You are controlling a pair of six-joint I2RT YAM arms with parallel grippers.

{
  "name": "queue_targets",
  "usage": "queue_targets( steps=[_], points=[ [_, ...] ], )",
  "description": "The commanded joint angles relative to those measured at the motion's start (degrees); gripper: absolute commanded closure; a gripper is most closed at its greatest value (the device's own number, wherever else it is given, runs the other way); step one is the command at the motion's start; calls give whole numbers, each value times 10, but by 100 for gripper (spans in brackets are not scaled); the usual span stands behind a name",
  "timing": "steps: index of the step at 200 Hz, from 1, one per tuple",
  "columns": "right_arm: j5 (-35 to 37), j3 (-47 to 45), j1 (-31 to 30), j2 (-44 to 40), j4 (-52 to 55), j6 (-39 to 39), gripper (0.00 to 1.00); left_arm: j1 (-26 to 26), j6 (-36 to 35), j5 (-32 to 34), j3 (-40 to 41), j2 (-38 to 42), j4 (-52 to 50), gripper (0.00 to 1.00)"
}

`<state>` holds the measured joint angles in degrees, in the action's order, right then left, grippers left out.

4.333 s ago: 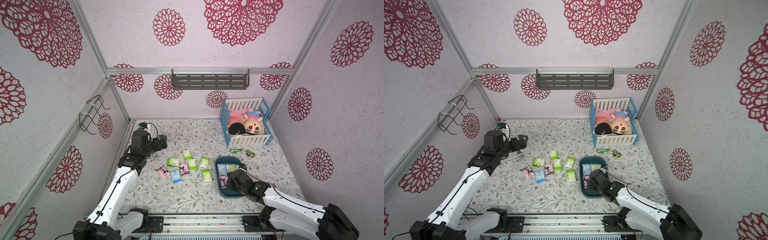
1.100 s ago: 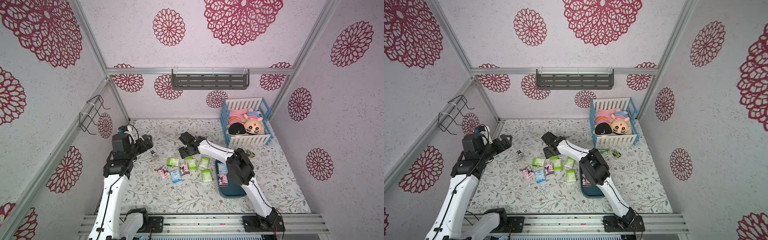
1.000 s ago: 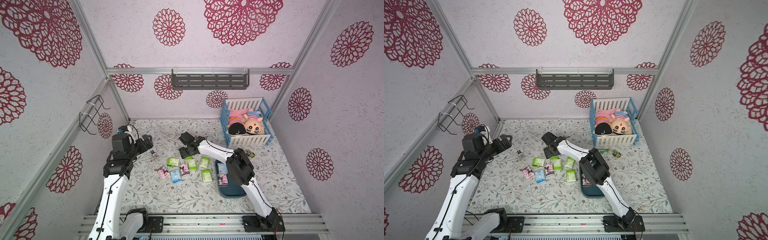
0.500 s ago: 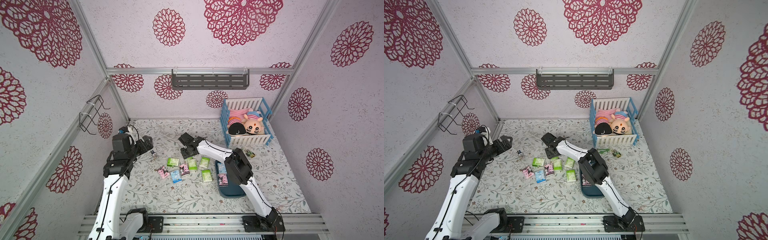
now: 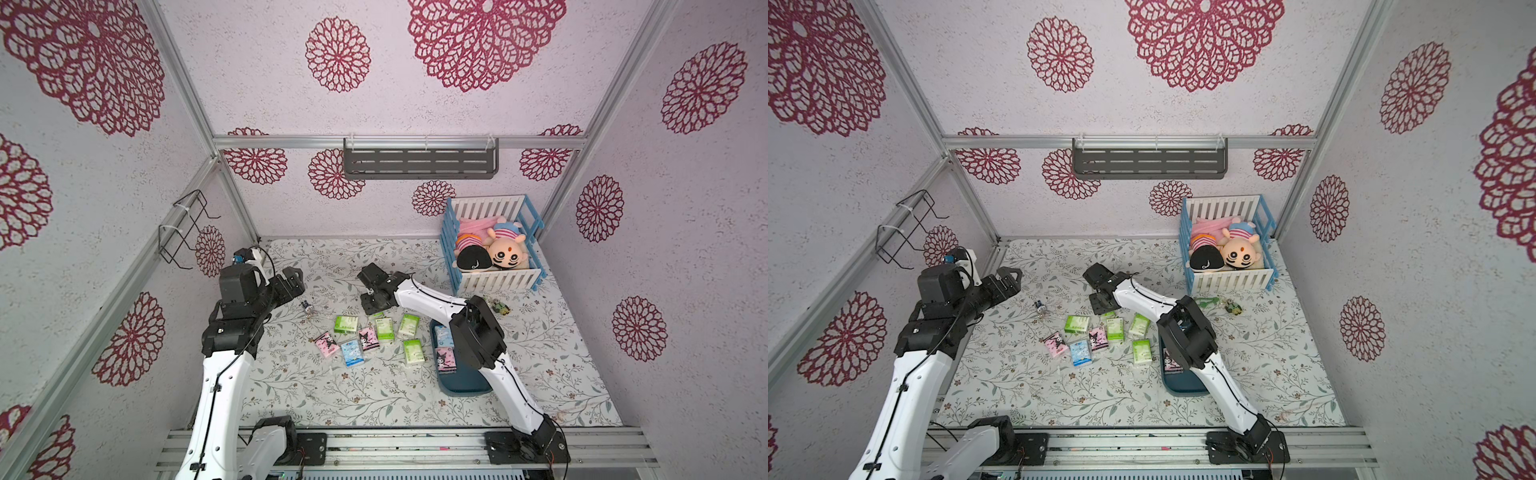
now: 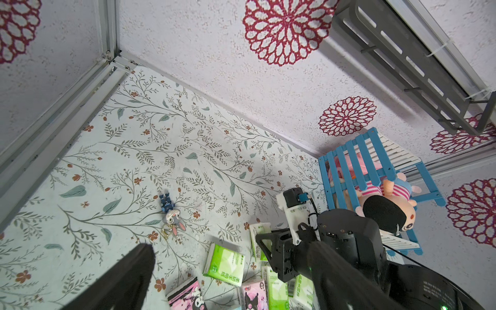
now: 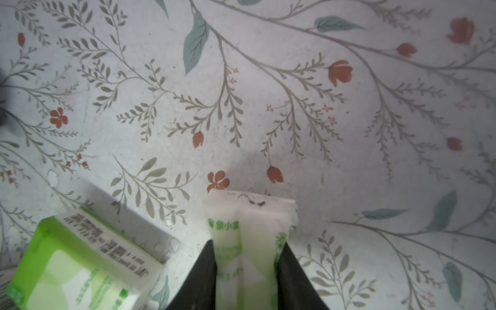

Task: Put the pocket tissues into the storage box
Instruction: Pick up the pocket tissues from the center of the board.

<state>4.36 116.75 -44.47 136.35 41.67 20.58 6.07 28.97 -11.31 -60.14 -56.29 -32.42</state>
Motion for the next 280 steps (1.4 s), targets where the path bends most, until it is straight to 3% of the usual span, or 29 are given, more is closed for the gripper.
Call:
queue_targets(
  steps=[1,42,90,125,158,204,252,280],
  points=[
    [-6,-13,12,-87,-36,20,64,2,-2,-4,4,2,3,3],
    [-23,-150,38,-202,-107,61,65,-3,9,-9,9,4,15,3],
    [3,-386,72,-416,-136,126,64,-45,0,12,6,-5,21,3],
    [45,-559,83,-581,-102,226,64,-96,-3,42,-2,-31,35,3],
    [59,-691,90,-701,-99,347,65,-104,14,34,10,-43,70,3],
    [65,-793,95,-757,-134,476,63,-106,12,31,11,-50,75,3],
    [61,-834,99,-732,-185,514,47,-106,6,34,9,-54,73,3],
    [54,-825,100,-729,-191,494,36,-106,2,37,8,-54,71,3]
  ],
)
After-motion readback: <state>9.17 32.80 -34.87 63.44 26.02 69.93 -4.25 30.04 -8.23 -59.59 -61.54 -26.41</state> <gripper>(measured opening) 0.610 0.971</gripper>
